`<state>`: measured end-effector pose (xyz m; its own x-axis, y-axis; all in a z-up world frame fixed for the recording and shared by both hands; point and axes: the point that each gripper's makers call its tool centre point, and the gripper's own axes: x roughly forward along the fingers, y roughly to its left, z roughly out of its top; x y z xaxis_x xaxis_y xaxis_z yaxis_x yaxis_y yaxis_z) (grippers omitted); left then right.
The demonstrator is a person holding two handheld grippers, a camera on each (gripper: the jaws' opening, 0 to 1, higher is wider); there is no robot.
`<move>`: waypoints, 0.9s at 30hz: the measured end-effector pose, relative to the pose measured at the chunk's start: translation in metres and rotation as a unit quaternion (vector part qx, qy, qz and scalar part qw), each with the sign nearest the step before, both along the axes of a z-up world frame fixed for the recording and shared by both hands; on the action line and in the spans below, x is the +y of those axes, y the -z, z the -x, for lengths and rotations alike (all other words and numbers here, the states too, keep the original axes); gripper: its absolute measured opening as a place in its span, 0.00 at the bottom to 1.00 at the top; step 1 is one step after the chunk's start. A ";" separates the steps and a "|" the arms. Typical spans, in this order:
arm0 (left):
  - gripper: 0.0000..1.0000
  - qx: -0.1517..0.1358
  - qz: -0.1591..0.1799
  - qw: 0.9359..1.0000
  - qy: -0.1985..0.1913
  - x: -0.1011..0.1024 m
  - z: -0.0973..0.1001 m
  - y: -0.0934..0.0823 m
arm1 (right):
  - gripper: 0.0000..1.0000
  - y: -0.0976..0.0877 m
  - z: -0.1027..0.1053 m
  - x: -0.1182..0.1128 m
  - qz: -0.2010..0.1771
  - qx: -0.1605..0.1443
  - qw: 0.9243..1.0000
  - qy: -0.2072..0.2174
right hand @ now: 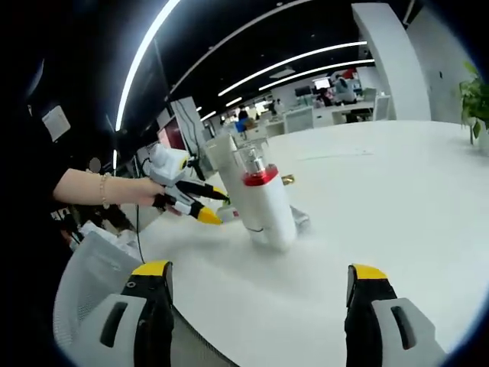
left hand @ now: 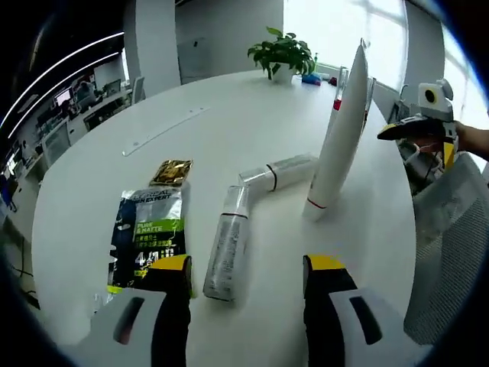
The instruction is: Arrange the skincare products in the storage area until every visible bottle or jar stands upright without overlapping.
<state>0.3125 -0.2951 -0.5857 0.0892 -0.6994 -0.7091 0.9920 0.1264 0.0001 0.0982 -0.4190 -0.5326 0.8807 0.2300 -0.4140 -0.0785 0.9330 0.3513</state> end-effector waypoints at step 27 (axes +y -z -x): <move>0.39 -0.009 -0.070 0.997 0.044 -0.014 -0.008 0.020 | 0.96 0.009 -0.003 -0.008 -0.006 0.015 1.000 -0.002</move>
<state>0.3209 -0.3095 -0.6059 0.0466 -0.5995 -0.7990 0.9988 0.0372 0.0303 0.1015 -0.4271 -0.5418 0.8668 0.2383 -0.4380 -0.0709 0.9284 0.3649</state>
